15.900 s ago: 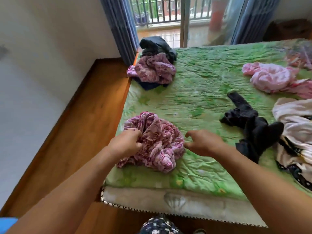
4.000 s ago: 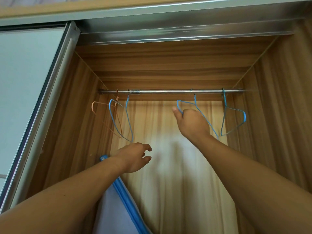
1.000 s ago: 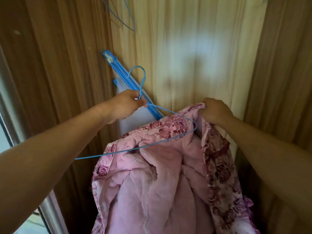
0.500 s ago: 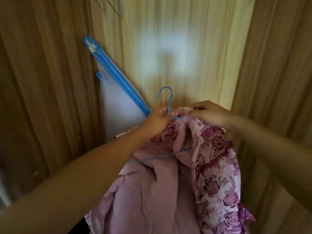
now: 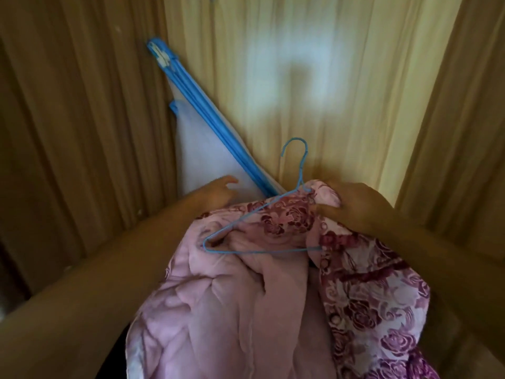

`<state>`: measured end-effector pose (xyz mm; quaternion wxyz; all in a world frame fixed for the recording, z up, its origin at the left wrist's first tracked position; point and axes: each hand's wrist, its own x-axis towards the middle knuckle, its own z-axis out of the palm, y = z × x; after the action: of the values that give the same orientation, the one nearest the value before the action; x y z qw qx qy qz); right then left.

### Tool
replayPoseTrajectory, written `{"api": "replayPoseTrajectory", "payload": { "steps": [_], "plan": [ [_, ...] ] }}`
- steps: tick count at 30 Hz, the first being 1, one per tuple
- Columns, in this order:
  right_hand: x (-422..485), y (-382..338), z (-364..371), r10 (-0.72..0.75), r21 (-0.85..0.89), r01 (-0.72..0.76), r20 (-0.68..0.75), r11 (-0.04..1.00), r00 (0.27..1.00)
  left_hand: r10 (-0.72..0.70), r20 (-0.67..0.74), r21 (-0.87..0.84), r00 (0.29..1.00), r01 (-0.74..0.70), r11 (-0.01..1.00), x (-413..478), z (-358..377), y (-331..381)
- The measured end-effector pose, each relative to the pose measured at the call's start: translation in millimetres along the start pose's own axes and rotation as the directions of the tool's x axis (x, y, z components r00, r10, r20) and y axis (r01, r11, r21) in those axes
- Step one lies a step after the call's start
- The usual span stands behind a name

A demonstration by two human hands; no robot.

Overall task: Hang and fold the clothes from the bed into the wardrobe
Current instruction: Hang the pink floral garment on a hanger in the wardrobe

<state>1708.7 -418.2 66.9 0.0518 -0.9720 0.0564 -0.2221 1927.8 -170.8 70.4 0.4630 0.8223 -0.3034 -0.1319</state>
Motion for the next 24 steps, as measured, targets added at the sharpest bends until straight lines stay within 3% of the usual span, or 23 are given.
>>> {"api": "replayPoseTrajectory", "payload": {
  "steps": [2,3,6,9,12,14,16,21,24],
  "plan": [
    [0,3,1,0.007,-0.031,-0.006,0.04,0.999,0.999,-0.116,0.058,0.429,0.992,0.08,0.9,1,-16,-40],
    [1,6,3,0.04,-0.077,-0.036,0.042,0.996,0.998,-0.134,0.082,0.539,0.988,0.069,0.839,0,-17,-56],
    [6,15,9,0.118,-0.192,-0.122,-0.033,0.974,0.993,-0.118,0.086,0.616,0.989,0.04,0.787,-3,-11,-84],
    [8,20,16,0.075,-0.296,-0.122,-0.168,0.947,0.983,-0.03,-0.055,0.662,0.998,0.059,0.747,1,-9,-80],
    [14,21,19,0.055,-0.311,-0.137,-0.26,0.941,0.964,0.129,-0.235,0.599,0.964,0.039,0.8,6,-15,-47],
    [21,19,12,0.079,-0.275,-0.168,-0.306,0.947,0.949,0.218,-0.312,0.418,0.925,-0.073,0.906,4,-14,-19],
    [26,15,2,0.061,-0.293,-0.172,-0.353,0.94,0.934,0.309,-0.416,0.242,0.855,-0.224,0.944,-4,-8,5],
    [26,0,-16,0.028,-0.33,-0.157,-0.363,0.931,0.931,0.394,-0.596,0.101,0.7,-0.421,0.902,-16,4,49],
    [26,-4,-31,0.033,-0.307,-0.15,-0.357,0.94,0.934,0.477,-0.596,0.116,0.646,-0.518,0.847,-22,12,73]
  ]
}}
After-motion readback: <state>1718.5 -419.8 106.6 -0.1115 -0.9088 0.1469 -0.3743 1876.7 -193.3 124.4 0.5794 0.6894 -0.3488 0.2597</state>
